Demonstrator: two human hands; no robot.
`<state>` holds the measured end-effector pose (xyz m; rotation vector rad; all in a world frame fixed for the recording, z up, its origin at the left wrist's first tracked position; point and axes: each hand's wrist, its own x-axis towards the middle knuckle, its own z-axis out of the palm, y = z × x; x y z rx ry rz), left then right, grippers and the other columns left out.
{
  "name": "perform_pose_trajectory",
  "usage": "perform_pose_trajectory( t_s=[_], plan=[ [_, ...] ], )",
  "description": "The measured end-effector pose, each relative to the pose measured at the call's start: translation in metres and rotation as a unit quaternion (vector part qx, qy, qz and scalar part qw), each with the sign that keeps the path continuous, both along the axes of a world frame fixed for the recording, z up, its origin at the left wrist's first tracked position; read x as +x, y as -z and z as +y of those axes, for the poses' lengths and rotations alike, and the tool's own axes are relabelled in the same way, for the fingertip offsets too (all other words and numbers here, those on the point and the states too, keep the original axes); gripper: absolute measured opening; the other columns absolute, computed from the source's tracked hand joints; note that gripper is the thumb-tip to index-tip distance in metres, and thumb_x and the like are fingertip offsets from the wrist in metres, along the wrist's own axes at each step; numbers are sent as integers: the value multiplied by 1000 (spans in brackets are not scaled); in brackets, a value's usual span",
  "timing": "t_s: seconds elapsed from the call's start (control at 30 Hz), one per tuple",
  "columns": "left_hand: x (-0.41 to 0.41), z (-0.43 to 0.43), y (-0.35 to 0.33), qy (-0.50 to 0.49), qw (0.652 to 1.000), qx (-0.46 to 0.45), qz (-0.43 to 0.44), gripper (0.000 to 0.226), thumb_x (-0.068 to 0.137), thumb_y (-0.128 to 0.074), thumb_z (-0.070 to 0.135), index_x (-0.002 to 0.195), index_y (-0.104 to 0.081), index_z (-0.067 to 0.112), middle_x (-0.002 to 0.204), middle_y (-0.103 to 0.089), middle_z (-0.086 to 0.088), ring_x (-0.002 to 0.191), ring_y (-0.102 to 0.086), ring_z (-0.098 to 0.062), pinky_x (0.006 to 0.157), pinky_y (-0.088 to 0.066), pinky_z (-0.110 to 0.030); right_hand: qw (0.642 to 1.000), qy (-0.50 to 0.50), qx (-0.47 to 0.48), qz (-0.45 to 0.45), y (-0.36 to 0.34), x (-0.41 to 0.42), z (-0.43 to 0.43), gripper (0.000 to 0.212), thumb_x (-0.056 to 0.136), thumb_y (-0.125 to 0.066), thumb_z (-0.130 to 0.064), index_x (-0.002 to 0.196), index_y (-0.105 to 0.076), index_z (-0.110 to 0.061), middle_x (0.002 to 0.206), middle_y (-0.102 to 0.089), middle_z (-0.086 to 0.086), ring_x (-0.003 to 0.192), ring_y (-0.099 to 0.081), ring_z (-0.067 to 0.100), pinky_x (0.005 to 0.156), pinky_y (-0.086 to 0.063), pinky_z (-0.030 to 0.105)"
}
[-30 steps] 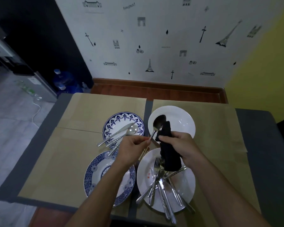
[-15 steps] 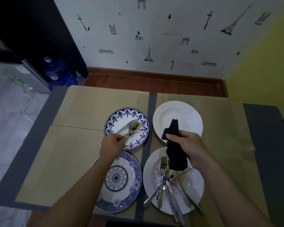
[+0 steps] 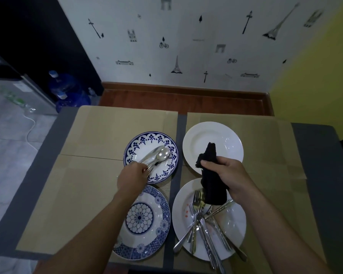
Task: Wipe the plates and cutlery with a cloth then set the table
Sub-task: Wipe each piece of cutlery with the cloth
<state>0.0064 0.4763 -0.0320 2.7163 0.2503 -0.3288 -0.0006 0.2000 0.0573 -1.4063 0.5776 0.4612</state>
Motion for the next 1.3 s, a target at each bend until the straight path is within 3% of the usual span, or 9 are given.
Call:
perform_pose_trajectory(
  t_s=[0.17,0.33,0.5,0.6,0.77,0.87,1.0,1.13,1.3],
  plan=[
    [-3,-12,-2,19,999,24,-24,16,95,-61,20,93,-77,18,83,-65,-4,71,-60,-22,60,-48,-30,999,-10,-4,-30,-5,-8,-14,14,87,-81,-18,98,-81,-9,85,-77,13,72,-71,27,65,-62,33],
    [-12,-39,-9,27,999,-12,-26,24,94,-63,26,114,-74,20,105,-73,-3,94,-68,-22,80,-56,-37,997,-20,-15,-76,-8,-21,-31,24,95,-73,-27,92,-80,-4,82,-73,14,69,-70,31,74,-62,43],
    [-30,-75,-8,84,996,-35,9,18,91,-62,27,88,-77,17,83,-72,0,72,-65,-15,69,-57,-34,996,-20,-4,-89,-8,-34,-47,29,98,-70,-30,91,-79,-4,80,-73,14,71,-71,33,77,-61,46],
    [-45,-97,-4,104,991,-68,52,22,94,-64,32,83,-75,16,72,-69,3,63,-61,-8,58,-47,-24,995,-7,-3,-95,-9,-43,-57,29,98,-70,-27,91,-78,0,78,-71,17,67,-69,32,70,-60,40],
    [-72,-125,10,106,981,-86,137,35,86,-68,46,70,-74,15,58,-64,2,56,-61,-11,61,-50,-25,995,1,-10,-95,-9,-56,-69,29,98,-70,-26,89,-78,1,75,-70,19,63,-68,30,64,-58,37],
    [-86,-133,17,96,978,-82,168,41,82,-69,48,67,-73,10,60,-66,-6,56,-63,-15,59,-48,-25,996,6,2,-90,-6,-61,-73,29,98,-71,-23,89,-75,4,71,-66,18,61,-64,31,62,-54,40],
    [-98,-137,24,74,980,-94,158,36,87,-71,40,62,-68,14,54,-59,1,50,-55,-8,57,-46,-23,996,-10,-1,-91,-2,-67,-76,30,97,-71,-25,89,-76,3,72,-65,17,62,-62,32,64,-53,41],
    [-101,-133,26,40,986,-106,125,31,84,-70,32,67,-71,6,58,-63,-11,48,-48,-12,54,-43,-25,996,-19,5,-84,-1,-70,-78,30,97,-72,-25,90,-77,3,74,-65,18,63,-62,32,65,-54,41],
    [-101,-130,22,19,986,-139,87,34,86,-66,31,65,-68,5,54,-56,-8,48,-41,-11,55,-42,-27,996,-36,6,-81,-2,-72,-76,31,97,-71,-23,92,-76,7,75,-67,21,63,-64,33,61,-55,38]
  ],
)
